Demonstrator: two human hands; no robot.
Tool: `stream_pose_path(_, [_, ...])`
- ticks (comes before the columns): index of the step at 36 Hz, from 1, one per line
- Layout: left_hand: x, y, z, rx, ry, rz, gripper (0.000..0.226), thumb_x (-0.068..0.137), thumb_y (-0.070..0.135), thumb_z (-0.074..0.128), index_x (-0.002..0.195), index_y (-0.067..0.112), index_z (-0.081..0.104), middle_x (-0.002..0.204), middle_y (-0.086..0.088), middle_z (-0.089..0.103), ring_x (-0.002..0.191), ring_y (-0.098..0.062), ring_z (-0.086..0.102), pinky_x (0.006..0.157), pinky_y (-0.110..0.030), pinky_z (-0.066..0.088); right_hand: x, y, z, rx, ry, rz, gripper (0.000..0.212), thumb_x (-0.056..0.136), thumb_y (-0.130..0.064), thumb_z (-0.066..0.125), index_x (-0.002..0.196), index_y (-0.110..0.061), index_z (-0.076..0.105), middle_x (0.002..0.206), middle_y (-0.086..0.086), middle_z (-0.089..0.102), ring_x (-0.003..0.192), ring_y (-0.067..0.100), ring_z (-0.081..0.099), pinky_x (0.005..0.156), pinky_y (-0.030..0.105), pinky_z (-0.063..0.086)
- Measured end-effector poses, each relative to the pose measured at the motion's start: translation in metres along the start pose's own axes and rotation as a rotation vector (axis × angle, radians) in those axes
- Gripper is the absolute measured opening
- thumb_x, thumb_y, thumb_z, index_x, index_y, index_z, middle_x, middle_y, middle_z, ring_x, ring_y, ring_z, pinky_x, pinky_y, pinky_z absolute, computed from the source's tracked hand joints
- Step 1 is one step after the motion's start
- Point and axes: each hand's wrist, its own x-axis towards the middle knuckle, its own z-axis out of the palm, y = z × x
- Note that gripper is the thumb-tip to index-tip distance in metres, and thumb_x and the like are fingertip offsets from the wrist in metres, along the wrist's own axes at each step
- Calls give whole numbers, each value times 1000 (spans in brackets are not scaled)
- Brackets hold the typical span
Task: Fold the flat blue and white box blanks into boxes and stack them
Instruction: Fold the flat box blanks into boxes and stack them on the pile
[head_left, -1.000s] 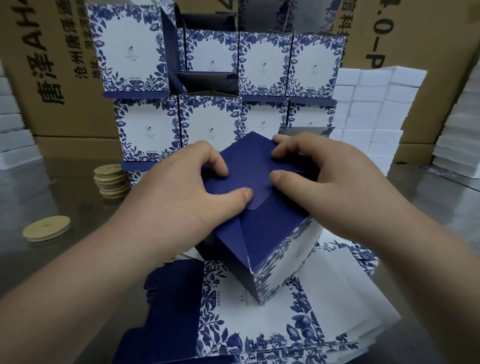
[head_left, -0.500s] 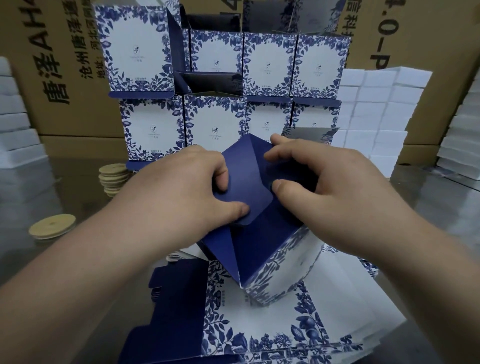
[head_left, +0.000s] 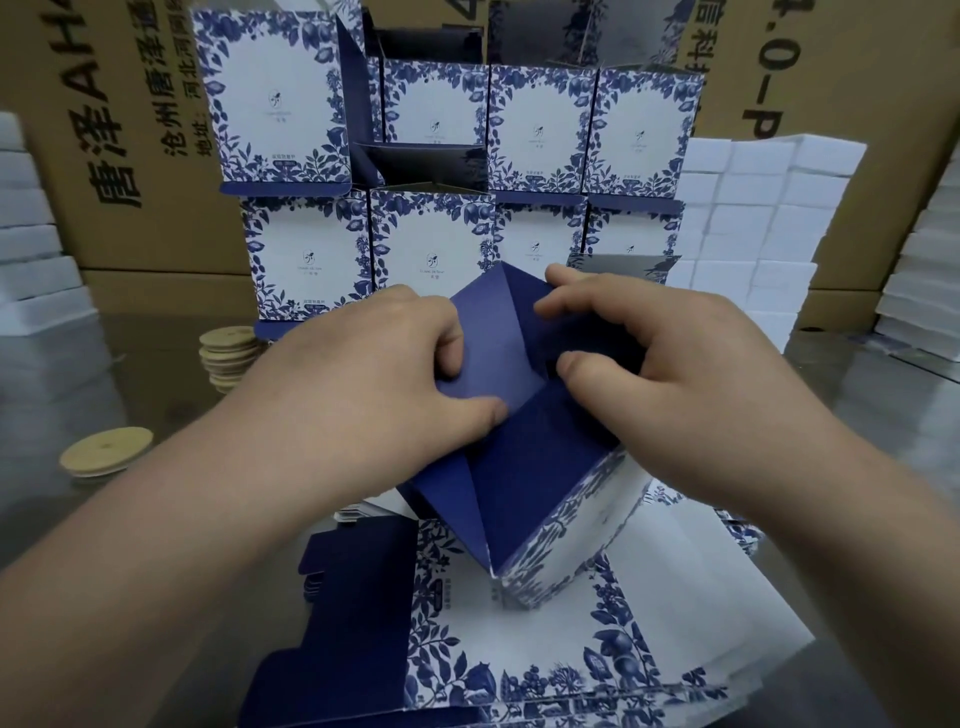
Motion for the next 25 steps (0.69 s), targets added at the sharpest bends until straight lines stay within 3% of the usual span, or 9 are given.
stream_pose_path(3, [1,-3,2,-237,97,-37,31,66,58,50,70,27,49,81,12,54,76,6,47,57,-14,31,3,5,-3,111,29,19,19,70,-42,47,84,-40,59,118,-35,56,106,-12,50,87,12,41])
stream_pose_path(7, [3,-2,10,-663,284,-110,23,81,40,40,74,25,56,84,0,63,78,-10,57,74,-38,46,9,10,-7,405,80,86,15,67,-35,54,77,-41,63,85,-31,67,82,-12,59,73,10,42])
stream_pose_path(9, [2,-1,13,-822,352,-110,29,79,43,38,79,25,60,87,-3,63,82,-17,57,74,-34,45,12,15,-8,608,108,115,17,66,-31,57,79,-34,67,86,-21,71,84,-4,64,78,18,46])
stream_pose_path(12, [0,-1,18,-933,409,-56,39,76,46,32,74,26,65,89,6,67,82,-6,59,74,-18,44,14,21,-10,770,82,179,24,66,-27,57,85,-27,70,93,-6,74,92,11,68,81,28,51])
stream_pose_path(16, [2,-2,24,-1199,400,-104,36,77,44,39,73,26,71,88,3,71,85,-15,62,79,-31,48,15,31,-15,901,-106,206,34,69,-25,55,97,-15,73,99,6,73,90,16,69,73,22,52])
stream_pose_path(19, [4,-2,26,-1447,341,-184,41,92,40,30,83,18,63,81,1,71,77,-13,65,71,-27,52,19,40,-19,1038,-196,300,52,66,-34,61,109,-6,67,111,14,69,88,21,67,67,21,53])
stream_pose_path(20, [4,-1,27,-1495,329,-206,43,97,38,25,86,15,60,77,1,70,73,-12,65,65,-24,52,20,44,-18,1045,-204,324,54,66,-39,57,107,-6,68,105,12,71,82,19,66,65,19,52])
stream_pose_path(23, [3,0,34,-1565,319,-274,52,100,41,17,89,13,60,76,0,67,64,-12,63,52,-16,47,20,52,-6,1036,-175,359,29,64,-38,54,71,-19,74,71,-4,71,61,8,64,53,11,46])
stream_pose_path(25, [3,0,42,-1533,314,-336,59,99,47,15,86,16,63,80,-1,68,63,-13,63,47,-17,44,18,54,4,1068,-168,356,22,62,-32,56,67,-21,74,70,-7,70,62,6,65,53,11,47])
